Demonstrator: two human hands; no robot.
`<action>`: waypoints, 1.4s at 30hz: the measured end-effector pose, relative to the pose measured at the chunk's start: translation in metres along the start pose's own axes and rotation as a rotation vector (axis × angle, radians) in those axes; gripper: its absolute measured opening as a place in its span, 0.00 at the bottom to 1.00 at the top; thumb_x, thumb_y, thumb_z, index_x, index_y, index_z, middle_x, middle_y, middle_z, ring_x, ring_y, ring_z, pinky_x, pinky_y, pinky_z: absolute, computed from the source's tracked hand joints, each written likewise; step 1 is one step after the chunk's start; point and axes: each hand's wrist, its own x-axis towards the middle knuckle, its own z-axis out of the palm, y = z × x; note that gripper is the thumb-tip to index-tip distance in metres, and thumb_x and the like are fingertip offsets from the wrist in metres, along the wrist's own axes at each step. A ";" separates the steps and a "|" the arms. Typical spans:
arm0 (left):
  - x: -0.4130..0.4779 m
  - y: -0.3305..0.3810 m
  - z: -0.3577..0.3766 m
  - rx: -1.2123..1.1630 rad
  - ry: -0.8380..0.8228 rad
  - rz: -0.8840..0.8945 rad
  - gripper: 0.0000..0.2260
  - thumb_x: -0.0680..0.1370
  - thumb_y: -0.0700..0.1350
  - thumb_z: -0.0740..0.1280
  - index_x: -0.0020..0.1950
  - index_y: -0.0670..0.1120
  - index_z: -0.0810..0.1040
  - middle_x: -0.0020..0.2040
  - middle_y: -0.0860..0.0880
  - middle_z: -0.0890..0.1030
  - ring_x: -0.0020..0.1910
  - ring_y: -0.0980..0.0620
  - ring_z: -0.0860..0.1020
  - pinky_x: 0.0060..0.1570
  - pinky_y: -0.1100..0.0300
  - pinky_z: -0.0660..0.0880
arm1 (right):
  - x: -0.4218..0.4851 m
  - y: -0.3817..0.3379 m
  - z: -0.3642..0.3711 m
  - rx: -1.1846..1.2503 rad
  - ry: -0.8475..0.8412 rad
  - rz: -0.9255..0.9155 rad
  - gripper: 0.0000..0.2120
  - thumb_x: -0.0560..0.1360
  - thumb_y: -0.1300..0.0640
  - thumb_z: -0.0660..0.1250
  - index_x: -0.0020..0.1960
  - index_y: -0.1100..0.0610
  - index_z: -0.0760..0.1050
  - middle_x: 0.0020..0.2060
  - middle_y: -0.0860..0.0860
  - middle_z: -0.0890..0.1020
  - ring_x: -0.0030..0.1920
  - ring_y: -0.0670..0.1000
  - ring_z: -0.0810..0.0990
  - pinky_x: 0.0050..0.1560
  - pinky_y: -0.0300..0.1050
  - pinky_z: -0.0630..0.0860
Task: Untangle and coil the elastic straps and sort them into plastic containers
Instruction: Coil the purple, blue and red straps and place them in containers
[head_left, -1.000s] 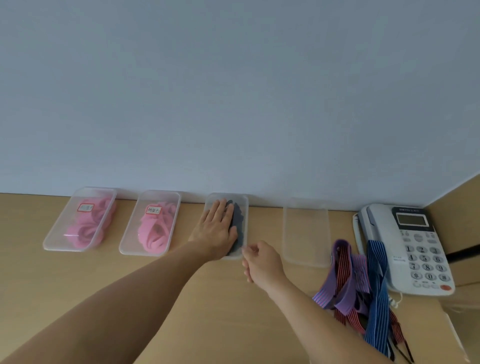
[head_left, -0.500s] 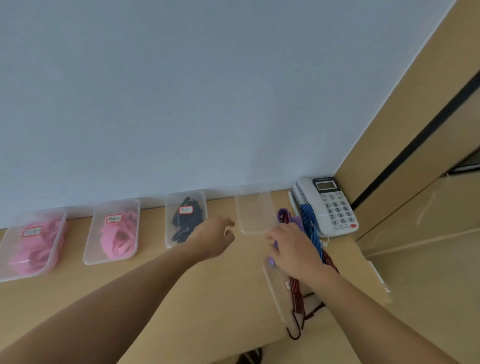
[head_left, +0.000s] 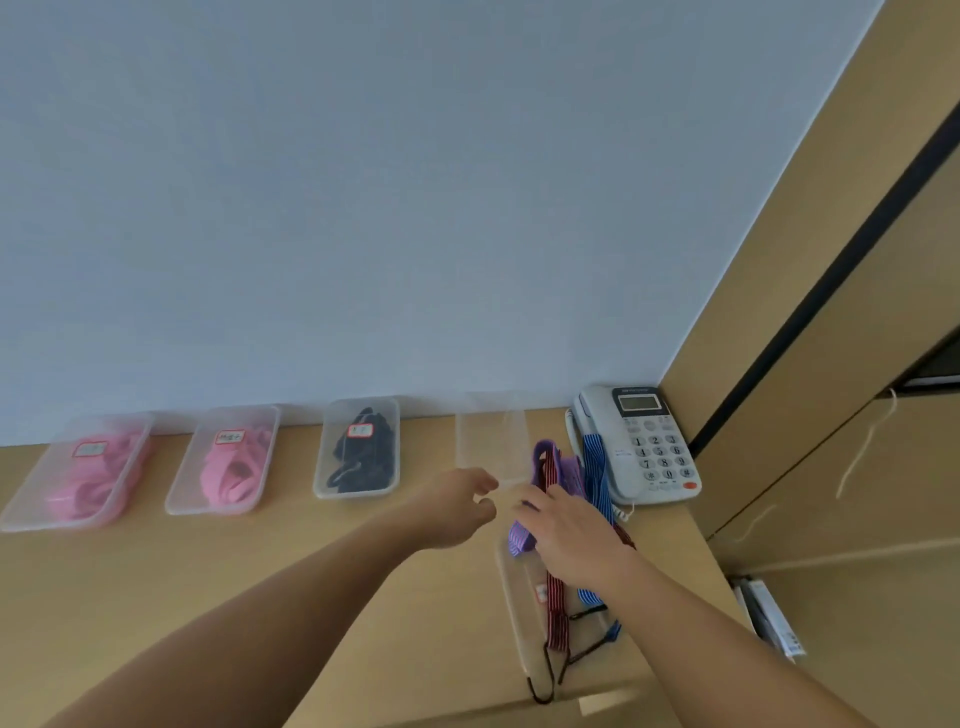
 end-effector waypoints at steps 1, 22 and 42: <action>-0.001 0.005 0.002 -0.007 0.013 -0.012 0.19 0.81 0.45 0.62 0.71 0.45 0.72 0.68 0.48 0.76 0.65 0.51 0.75 0.65 0.60 0.69 | 0.000 0.005 0.002 -0.012 0.007 -0.024 0.17 0.74 0.64 0.63 0.62 0.57 0.69 0.66 0.52 0.68 0.54 0.56 0.72 0.47 0.51 0.71; 0.002 0.124 -0.033 -0.503 0.141 0.090 0.06 0.75 0.41 0.72 0.48 0.44 0.77 0.40 0.44 0.82 0.40 0.50 0.81 0.43 0.60 0.74 | -0.020 0.118 -0.128 1.232 0.346 -0.035 0.16 0.74 0.69 0.69 0.49 0.48 0.77 0.41 0.46 0.77 0.34 0.35 0.74 0.41 0.26 0.71; -0.013 0.121 -0.089 -0.996 0.297 0.222 0.11 0.71 0.41 0.75 0.51 0.40 0.80 0.47 0.40 0.86 0.44 0.45 0.84 0.36 0.60 0.77 | -0.004 0.049 -0.133 1.373 0.623 0.160 0.10 0.83 0.59 0.59 0.47 0.56 0.78 0.37 0.49 0.82 0.32 0.42 0.76 0.39 0.44 0.73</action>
